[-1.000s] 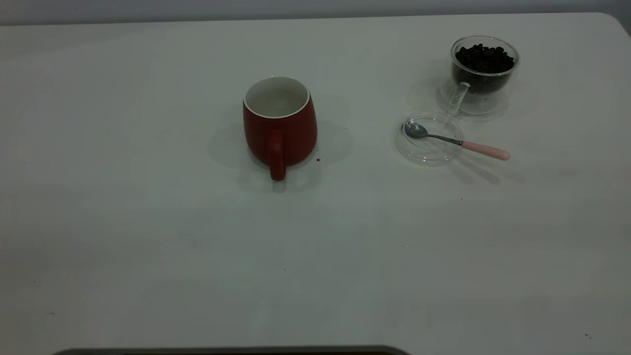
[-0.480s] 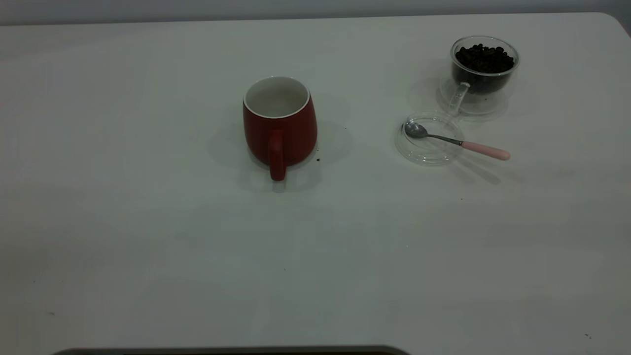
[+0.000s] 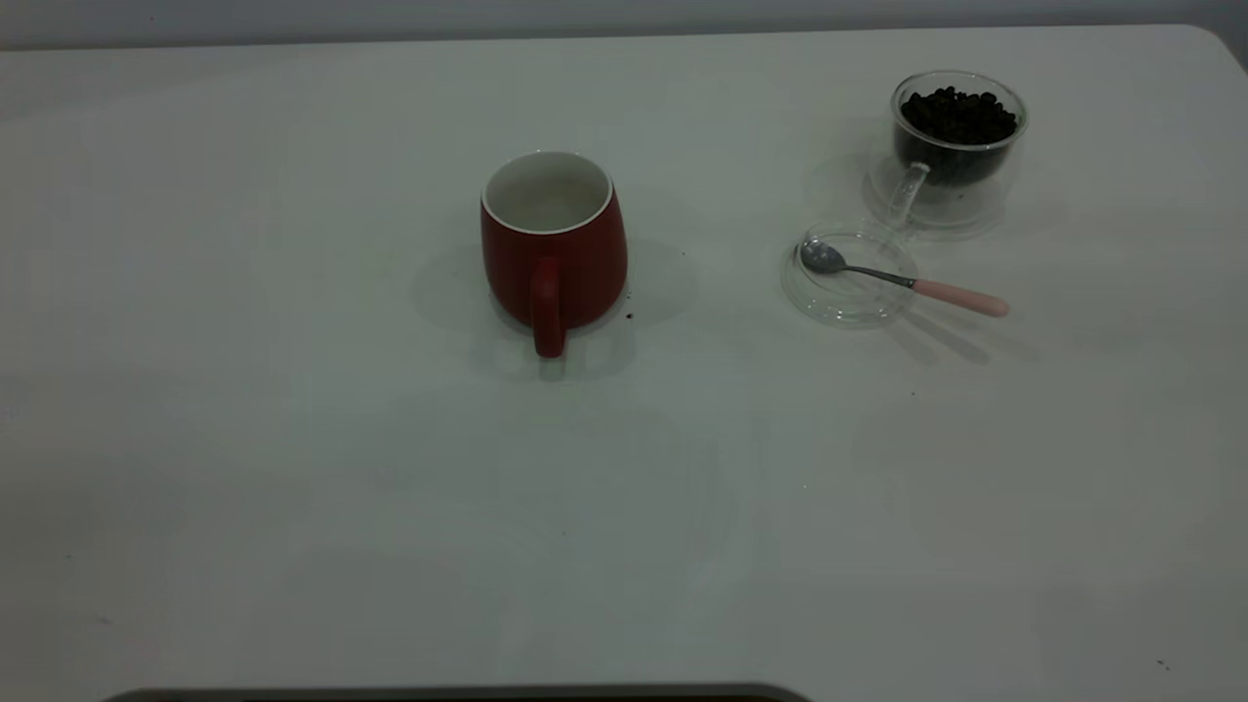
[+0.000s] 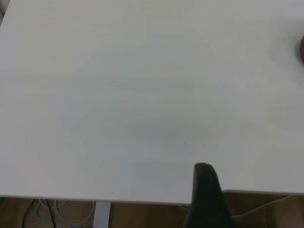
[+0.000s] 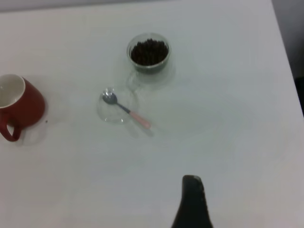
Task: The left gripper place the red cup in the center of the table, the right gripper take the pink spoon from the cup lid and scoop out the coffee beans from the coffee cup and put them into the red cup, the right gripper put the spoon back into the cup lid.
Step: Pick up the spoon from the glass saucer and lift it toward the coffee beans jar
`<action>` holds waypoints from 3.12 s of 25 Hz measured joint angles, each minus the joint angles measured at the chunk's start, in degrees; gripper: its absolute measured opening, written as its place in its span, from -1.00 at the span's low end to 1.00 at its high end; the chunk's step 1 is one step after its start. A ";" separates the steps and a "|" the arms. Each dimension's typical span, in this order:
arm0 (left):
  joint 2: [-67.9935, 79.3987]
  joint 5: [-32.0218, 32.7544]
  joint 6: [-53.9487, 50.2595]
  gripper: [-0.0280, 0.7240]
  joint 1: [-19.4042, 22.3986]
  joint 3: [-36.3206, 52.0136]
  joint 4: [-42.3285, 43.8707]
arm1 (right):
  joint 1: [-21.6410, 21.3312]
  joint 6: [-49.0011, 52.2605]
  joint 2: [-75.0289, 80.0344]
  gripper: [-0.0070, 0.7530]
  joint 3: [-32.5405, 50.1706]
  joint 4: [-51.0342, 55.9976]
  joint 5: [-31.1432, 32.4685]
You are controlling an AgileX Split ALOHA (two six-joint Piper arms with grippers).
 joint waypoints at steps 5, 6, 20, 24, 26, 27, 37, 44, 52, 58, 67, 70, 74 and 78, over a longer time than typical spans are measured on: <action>0.00 0.00 0.00 0.59 0.00 0.00 0.00 | 0.00 -2.28 16.26 0.71 -6.13 4.65 -3.29; 0.00 0.00 0.00 0.59 0.00 0.00 0.00 | 0.00 -2.90 19.69 0.71 -7.31 5.92 -3.74; 0.00 0.00 0.09 0.59 0.00 0.00 0.00 | 0.00 -11.69 53.48 0.69 -10.25 25.37 -11.61; 0.00 0.00 0.09 0.59 0.00 0.00 0.00 | -1.21 -16.90 61.60 0.69 -10.36 33.44 -12.79; 0.00 0.00 0.09 0.59 0.00 0.00 0.00 | -3.07 -19.39 65.49 0.69 -10.42 36.99 -12.35; 0.00 0.00 0.09 0.59 0.00 0.00 0.00 | -4.31 -20.45 67.56 0.69 -10.42 38.40 -11.82; 0.00 0.00 0.09 0.59 0.00 0.00 0.05 | -8.73 -31.90 81.67 0.69 -7.59 53.20 -13.15; 0.00 0.00 0.03 0.59 0.00 0.00 0.05 | -8.73 -47.93 90.42 0.69 -2.70 72.92 -17.56; 0.00 0.00 -0.02 0.59 0.00 0.00 0.05 | -7.70 -65.57 98.42 0.68 0.96 93.48 -18.43; 0.00 0.00 -0.02 0.59 0.00 0.00 0.05 | -7.35 -68.51 102.50 0.67 0.15 95.67 -18.41; 0.00 0.00 -0.02 0.59 0.00 0.00 0.05 | -5.77 -70.13 107.81 0.66 -5.95 95.90 -16.29; 0.00 0.00 -0.02 0.59 0.00 0.00 0.05 | -4.72 -70.12 109.70 0.65 -8.25 95.90 -14.85; 0.00 0.00 -0.02 0.59 0.00 0.00 0.05 | -4.24 -70.29 110.72 0.63 -9.83 95.90 -14.45; 0.00 0.00 -0.02 0.59 0.00 0.00 0.05 | -4.07 -70.74 110.72 0.61 -10.89 95.90 -14.45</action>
